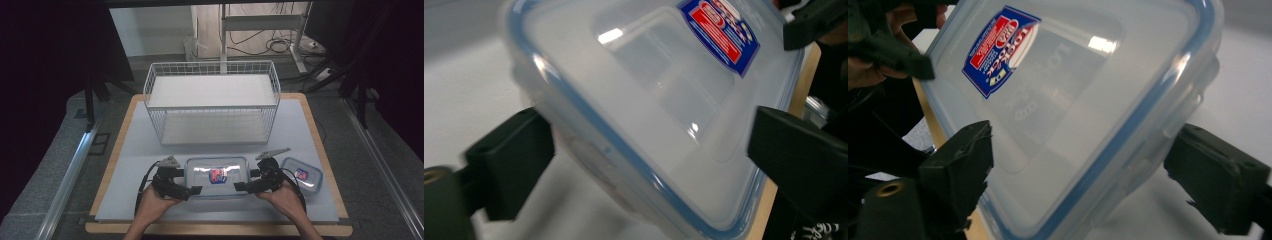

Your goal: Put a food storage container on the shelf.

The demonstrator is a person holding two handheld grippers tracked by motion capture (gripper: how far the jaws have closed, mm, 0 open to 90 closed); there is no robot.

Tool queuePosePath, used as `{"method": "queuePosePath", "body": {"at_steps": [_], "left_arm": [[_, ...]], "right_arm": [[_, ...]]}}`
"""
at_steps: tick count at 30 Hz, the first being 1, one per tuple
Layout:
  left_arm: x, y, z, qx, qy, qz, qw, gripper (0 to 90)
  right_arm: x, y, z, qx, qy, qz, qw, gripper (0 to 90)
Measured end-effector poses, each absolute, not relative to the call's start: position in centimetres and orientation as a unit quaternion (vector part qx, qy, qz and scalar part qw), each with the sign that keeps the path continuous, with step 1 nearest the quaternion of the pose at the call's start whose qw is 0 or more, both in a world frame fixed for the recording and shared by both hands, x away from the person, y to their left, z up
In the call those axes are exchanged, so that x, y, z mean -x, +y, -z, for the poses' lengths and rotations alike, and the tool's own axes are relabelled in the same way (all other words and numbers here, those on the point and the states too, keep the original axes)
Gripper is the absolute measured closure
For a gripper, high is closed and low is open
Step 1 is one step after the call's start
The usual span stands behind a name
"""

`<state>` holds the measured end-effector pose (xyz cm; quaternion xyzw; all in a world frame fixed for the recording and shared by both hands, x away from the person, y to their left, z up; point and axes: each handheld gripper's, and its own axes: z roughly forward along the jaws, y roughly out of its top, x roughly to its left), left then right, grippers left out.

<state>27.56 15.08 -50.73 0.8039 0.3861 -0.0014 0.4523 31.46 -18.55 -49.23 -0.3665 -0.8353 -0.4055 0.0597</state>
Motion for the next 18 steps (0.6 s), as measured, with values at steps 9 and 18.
{"method": "queuePosePath", "body": {"at_steps": [9, 18], "left_arm": [[-25.5, 16.3, 50.8, -0.785, 0.397, 0.015, 0.475, 27.9], [-25.2, 17.3, 51.1, -0.76, 0.415, 0.051, 0.498, 42.9]], "right_arm": [[-29.5, -20.2, 48.5, 0.367, -0.822, 0.432, 0.055, 36.3], [-28.7, -20.9, 48.5, 0.376, -0.807, 0.451, 0.059, 43.5]]}}
